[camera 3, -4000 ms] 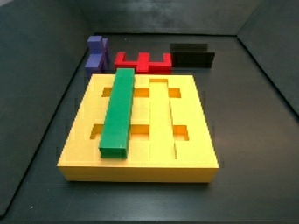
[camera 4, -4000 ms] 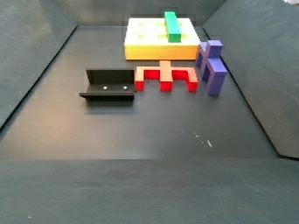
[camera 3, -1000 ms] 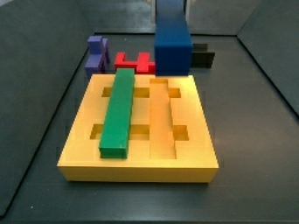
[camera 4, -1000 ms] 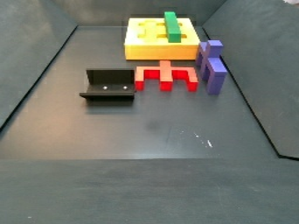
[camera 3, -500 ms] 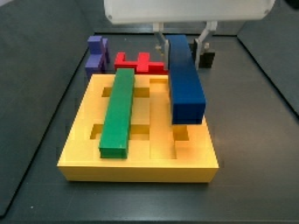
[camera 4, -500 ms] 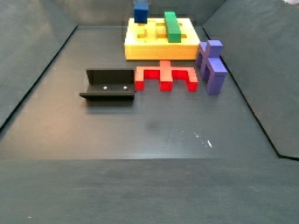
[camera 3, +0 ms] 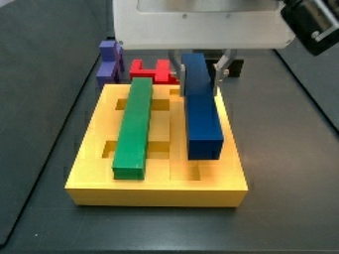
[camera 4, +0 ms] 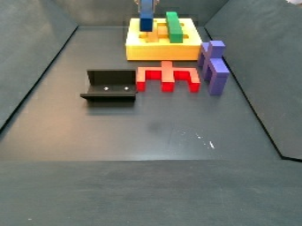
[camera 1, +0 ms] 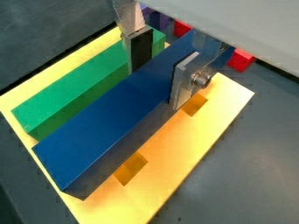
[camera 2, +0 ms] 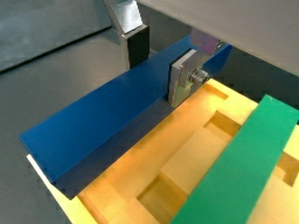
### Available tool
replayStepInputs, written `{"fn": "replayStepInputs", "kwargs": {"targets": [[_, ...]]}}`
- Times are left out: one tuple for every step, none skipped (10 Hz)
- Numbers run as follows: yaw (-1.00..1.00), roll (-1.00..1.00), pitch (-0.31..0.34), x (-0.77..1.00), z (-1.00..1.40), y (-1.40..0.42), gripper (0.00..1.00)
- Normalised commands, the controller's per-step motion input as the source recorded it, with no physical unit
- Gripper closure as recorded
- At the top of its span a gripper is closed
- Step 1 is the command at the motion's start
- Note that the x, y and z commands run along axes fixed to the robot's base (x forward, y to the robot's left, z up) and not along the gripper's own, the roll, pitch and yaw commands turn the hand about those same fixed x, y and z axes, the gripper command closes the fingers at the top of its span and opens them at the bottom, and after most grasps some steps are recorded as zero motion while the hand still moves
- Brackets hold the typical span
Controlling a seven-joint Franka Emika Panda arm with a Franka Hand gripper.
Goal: Pick up the blue object. Move up. Move to above the board. Insert the blue object.
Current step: Insert the blue object.
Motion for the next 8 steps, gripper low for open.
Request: {"fn": "replayStepInputs", "kwargs": {"targets": [[0.0,0.0,0.0,-0.1,-0.22,0.0,1.0],[0.0,0.01,-0.001,-0.16,-0.24,0.0,1.0],[0.0,0.04,0.0,-0.13,-0.25,0.0,1.0],[0.0,0.01,-0.016,-0.16,-0.24,0.0,1.0],[0.0,-0.01,-0.031,-0.07,-0.19,0.0,1.0],[0.0,-0.01,-0.027,-0.02,-0.21,0.0,1.0],[0.0,-0.01,-0.014,0.0,-0.25,-0.04,1.0],[0.0,0.0,-0.02,0.0,-0.22,-0.03,1.0]]}}
